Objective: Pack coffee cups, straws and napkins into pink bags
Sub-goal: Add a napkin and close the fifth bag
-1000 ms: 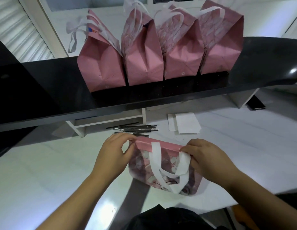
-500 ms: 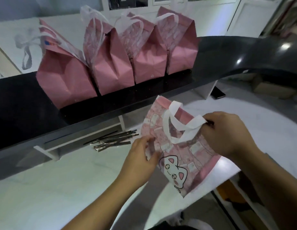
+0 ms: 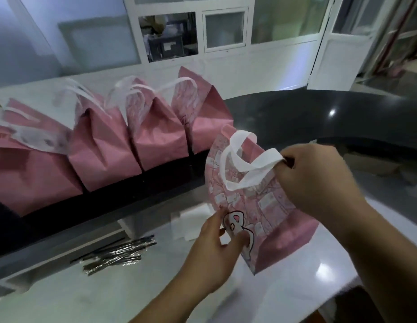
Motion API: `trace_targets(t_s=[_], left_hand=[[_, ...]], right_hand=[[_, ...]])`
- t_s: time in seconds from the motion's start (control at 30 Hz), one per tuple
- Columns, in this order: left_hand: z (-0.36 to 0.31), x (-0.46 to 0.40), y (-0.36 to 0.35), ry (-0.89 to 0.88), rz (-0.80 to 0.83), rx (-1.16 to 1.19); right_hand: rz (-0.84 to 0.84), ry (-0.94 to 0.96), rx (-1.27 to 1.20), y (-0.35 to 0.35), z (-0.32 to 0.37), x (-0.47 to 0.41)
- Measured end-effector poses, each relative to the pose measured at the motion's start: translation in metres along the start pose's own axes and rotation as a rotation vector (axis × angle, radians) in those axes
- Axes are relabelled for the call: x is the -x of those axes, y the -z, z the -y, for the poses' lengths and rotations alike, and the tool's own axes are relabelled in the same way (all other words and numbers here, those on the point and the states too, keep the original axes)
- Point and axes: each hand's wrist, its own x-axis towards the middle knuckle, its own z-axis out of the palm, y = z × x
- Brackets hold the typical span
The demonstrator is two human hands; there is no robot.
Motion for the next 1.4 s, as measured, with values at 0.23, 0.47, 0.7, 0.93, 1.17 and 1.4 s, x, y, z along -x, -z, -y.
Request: trace_targets(t_s=[0.23,0.47,0.7,0.93,1.17,1.4], left_hand=[[-0.077,-0.076,-0.063,0.018,-0.01,0.102],[-0.133,-0.159,-0.079,-0.002,-0.078,0.077],[-0.165,-0.239,-0.057,0.007,-0.159,-0.007],[-0.176,-0.303,-0.03,0.043,-0.31,-0.043],[-0.182,-0.333,-0.022,0.049,-0.368,-0.108],[-0.179,-0.337,-0.027,0.044,-0.361,-0.165]], right_hand=[[-0.036,0.068,-0.007,0.041,-0.074,-0.096],[-0.112,0.115,-0.041,0.042,-0.103,-0.202],[-0.131,0.109,-0.129,-0.001,-0.086,-0.305],[-0.11,0.11,-0.198,-0.057,-0.054,-0.375],[-0.061,0.098,-0.241,-0.096,-0.043,-0.402],[-0.013,0.1,-0.228,-0.098,-0.049,-0.408]])
